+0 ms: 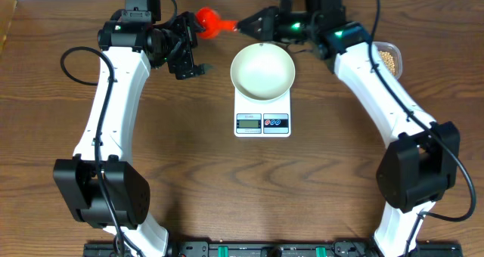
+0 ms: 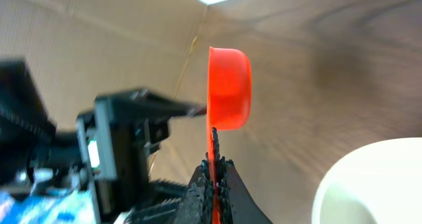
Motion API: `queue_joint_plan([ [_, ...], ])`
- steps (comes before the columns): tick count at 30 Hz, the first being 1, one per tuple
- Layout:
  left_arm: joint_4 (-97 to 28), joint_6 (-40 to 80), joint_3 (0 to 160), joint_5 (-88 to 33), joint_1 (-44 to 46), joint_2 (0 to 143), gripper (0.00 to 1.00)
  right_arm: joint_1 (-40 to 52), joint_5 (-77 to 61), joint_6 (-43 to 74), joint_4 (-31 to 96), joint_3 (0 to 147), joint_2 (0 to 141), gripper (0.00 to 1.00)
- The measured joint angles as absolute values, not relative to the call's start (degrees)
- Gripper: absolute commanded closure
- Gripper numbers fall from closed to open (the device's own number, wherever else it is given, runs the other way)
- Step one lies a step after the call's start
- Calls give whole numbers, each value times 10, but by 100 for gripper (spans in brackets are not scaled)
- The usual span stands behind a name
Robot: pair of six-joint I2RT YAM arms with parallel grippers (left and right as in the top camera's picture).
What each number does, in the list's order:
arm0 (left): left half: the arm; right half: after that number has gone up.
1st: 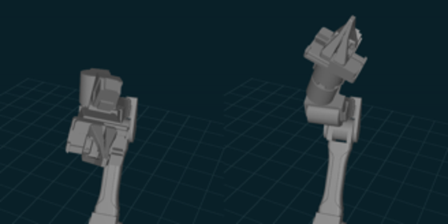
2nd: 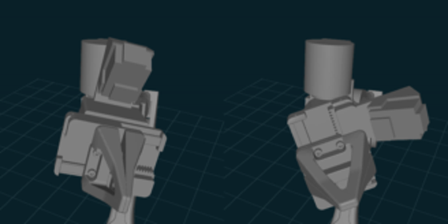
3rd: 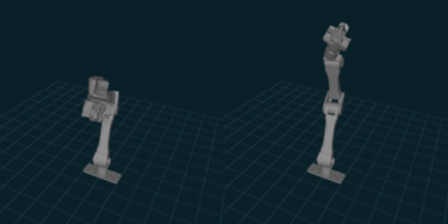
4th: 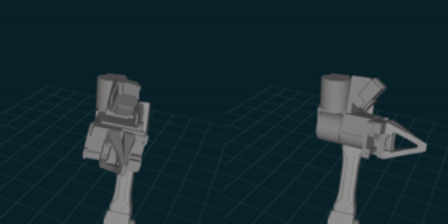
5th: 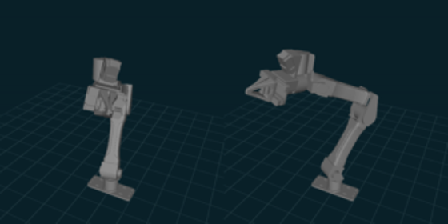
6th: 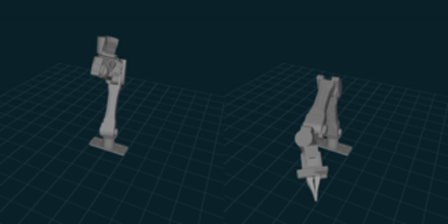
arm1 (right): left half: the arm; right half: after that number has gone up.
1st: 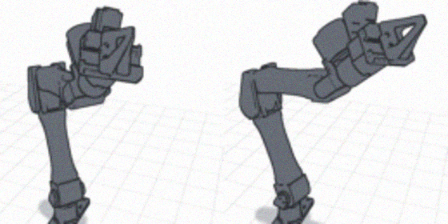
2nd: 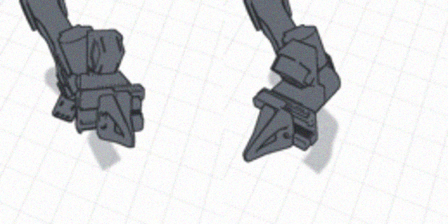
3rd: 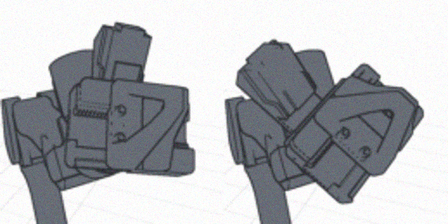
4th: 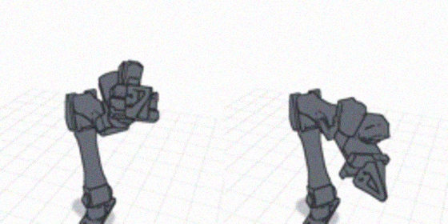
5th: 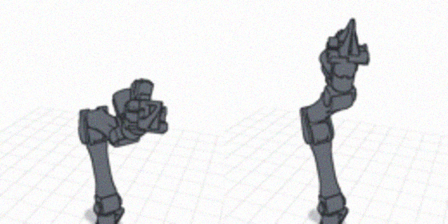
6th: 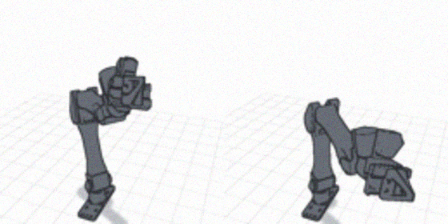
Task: Scoop item into bowl and weigh 50g on scale
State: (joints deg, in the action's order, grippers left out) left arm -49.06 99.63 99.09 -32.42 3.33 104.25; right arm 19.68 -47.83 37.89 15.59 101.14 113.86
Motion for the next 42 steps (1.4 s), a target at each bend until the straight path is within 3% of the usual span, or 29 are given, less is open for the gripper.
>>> queue_joint_plan([
  [6,-488,843,991,-281,33,1042,14,136,-434,383,158,1011,1139,98],
  [12,-507,562,991,-218,33,1042,14,77,-412,368,183,1012,1139,98],
  [20,-511,271,991,-202,58,1042,36,10,-387,334,232,1012,1138,99],
  [22,-514,232,991,-187,81,1039,41,-3,-373,325,244,1012,1136,98],
  [25,-519,198,991,-164,115,1030,66,-18,-352,314,264,1012,1126,98],
  [30,-517,169,991,-147,148,1020,90,-32,-323,294,293,1012,1104,99],
  [42,-495,160,991,-86,148,1020,93,-45,-284,221,323,1012,1096,99],
])
